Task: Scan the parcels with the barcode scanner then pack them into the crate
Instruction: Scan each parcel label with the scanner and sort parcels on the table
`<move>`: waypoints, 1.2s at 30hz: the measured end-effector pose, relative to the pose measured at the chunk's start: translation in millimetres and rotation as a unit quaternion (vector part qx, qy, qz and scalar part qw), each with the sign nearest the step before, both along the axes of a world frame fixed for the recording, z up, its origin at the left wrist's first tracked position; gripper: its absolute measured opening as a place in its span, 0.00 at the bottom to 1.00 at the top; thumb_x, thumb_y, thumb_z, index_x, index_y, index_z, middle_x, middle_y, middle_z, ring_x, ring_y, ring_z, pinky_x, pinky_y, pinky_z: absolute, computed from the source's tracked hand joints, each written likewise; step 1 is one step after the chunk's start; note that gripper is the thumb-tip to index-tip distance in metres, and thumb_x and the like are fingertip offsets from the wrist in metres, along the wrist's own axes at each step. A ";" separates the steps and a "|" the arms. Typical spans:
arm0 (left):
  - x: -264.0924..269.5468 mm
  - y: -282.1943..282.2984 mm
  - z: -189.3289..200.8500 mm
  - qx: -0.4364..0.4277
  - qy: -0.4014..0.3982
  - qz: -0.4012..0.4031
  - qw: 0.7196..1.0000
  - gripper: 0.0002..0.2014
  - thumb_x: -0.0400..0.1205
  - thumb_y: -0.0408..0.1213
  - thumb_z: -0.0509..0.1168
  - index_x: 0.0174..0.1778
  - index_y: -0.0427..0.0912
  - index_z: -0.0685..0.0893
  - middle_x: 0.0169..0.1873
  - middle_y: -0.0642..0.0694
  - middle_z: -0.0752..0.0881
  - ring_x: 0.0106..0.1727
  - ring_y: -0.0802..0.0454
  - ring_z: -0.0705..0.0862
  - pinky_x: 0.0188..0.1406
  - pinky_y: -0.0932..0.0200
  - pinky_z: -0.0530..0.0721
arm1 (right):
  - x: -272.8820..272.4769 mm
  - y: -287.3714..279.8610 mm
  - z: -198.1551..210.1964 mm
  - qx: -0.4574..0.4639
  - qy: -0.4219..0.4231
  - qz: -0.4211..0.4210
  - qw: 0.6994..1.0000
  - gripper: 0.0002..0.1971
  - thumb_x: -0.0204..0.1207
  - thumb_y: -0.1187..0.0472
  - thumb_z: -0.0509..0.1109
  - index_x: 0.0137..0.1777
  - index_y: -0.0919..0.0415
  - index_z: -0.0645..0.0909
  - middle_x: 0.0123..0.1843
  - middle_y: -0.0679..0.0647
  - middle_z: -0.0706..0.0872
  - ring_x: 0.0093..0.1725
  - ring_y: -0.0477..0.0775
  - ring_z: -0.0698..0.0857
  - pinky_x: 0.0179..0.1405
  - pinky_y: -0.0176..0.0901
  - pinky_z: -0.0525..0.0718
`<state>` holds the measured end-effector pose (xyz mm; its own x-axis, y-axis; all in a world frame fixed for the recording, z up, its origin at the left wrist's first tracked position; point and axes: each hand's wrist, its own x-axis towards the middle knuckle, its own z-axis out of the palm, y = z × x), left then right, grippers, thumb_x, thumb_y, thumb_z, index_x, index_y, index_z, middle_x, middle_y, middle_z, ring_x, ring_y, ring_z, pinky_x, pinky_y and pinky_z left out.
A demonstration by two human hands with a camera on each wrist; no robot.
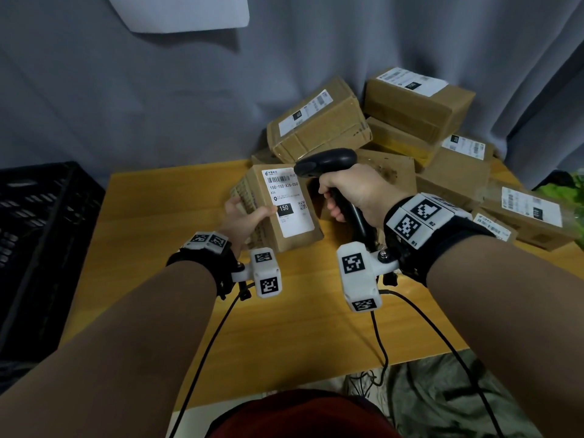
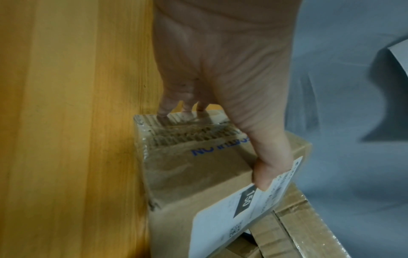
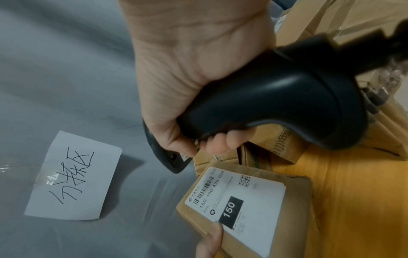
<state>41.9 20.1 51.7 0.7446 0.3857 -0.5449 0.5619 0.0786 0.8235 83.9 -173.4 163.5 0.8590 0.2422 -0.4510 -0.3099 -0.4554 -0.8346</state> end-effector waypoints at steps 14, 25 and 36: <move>1.2 0.6 7.1 -0.016 0.002 -0.014 1.000 0.47 0.72 0.46 0.75 0.81 0.54 0.51 0.59 0.48 0.74 0.60 0.44 0.76 0.62 0.35 0.80 | 5.6 -4.2 -7.7 0.023 -0.057 -0.009 0.998 0.08 0.75 0.63 0.73 0.51 0.63 0.80 0.37 0.53 0.82 0.33 0.48 0.79 0.27 0.33 0.77; -17.3 60.3 18.4 -0.013 0.018 0.087 0.996 0.32 0.79 0.53 0.67 0.74 0.52 0.59 0.64 0.42 0.77 0.62 0.38 0.79 0.55 0.42 0.83 | 33.2 27.2 -49.5 0.051 0.011 0.083 0.995 0.14 0.74 0.66 0.75 0.59 0.66 0.82 0.57 0.61 0.86 0.59 0.58 0.86 0.54 0.49 0.89; -36.9 250.6 -12.4 0.057 0.099 0.159 0.981 0.35 0.77 0.58 0.64 0.78 0.50 0.61 0.65 0.41 0.77 0.62 0.40 0.78 0.55 0.45 0.80 | 7.6 239.4 -87.9 0.115 0.051 0.157 0.979 0.07 0.75 0.64 0.74 0.47 0.51 0.81 0.51 0.57 0.85 0.60 0.62 0.85 0.61 0.60 0.86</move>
